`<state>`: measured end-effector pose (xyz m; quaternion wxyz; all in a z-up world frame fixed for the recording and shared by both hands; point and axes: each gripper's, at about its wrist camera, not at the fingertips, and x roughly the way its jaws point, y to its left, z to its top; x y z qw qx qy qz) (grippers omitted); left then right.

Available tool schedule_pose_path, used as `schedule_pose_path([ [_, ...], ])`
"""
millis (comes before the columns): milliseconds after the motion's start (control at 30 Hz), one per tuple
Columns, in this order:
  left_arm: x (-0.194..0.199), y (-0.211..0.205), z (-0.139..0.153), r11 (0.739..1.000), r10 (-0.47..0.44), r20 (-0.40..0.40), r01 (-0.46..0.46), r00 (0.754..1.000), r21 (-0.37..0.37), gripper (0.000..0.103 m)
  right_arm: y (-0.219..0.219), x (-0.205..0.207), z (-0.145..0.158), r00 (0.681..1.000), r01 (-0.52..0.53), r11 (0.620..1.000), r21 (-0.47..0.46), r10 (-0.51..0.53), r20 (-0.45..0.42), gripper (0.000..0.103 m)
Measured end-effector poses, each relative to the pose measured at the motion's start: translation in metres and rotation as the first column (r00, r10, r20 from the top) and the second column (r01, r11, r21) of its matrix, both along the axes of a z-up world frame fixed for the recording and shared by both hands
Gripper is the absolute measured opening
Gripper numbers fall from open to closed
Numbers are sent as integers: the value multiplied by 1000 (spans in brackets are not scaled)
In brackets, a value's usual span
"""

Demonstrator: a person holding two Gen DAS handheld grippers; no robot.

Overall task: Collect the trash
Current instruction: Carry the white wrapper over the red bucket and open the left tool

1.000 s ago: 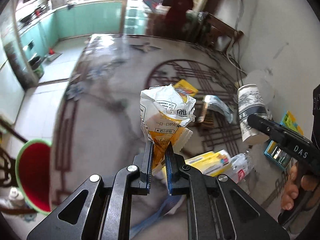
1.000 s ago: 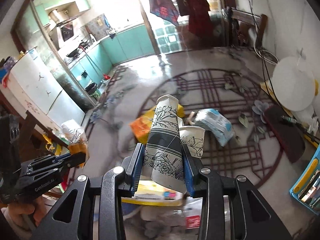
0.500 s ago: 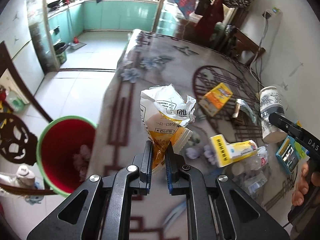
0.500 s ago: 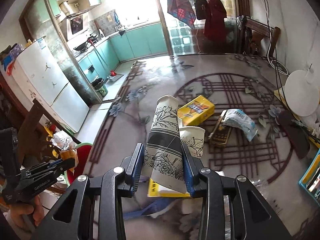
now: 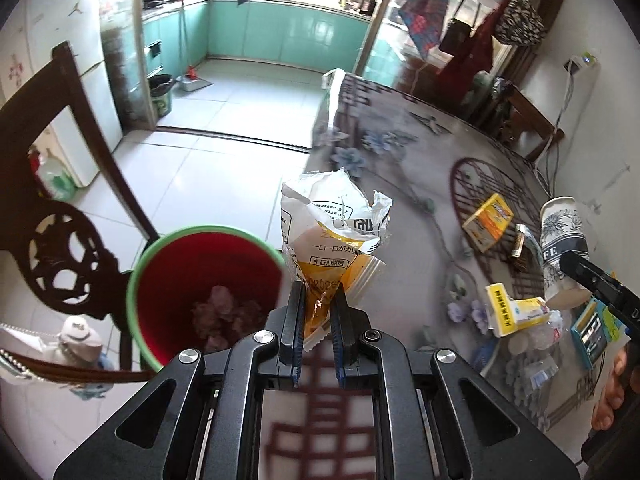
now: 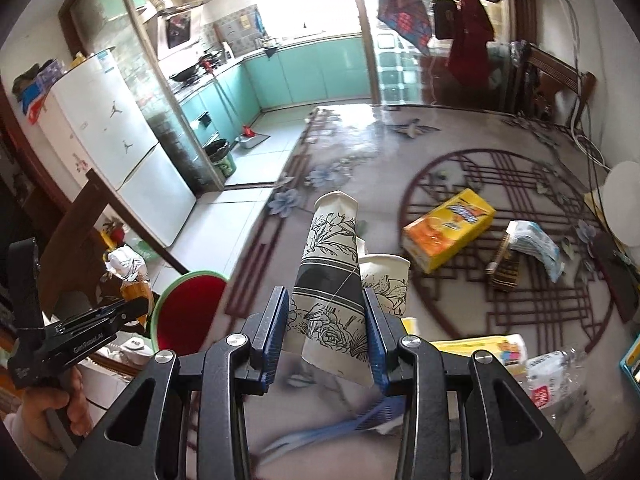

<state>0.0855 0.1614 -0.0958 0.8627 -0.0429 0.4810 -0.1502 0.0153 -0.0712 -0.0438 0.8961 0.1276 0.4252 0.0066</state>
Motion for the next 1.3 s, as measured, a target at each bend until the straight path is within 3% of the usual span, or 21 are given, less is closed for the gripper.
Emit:
schedule_pose_path([
  [433,16,53,-7,998,59,0,-59,998,-10,11,65,22,-2,997,-75,997,-3,75,-12,34],
  [867,36,94,-31,992,123,-47,-122,991,13,11,107,53,-12,985,-167,986,18,167,-37,34],
  [1300,52,135,-66,978,204,-122,-197,971,65,11,189,106,-57,921,-364,926,98,374,-112,34],
])
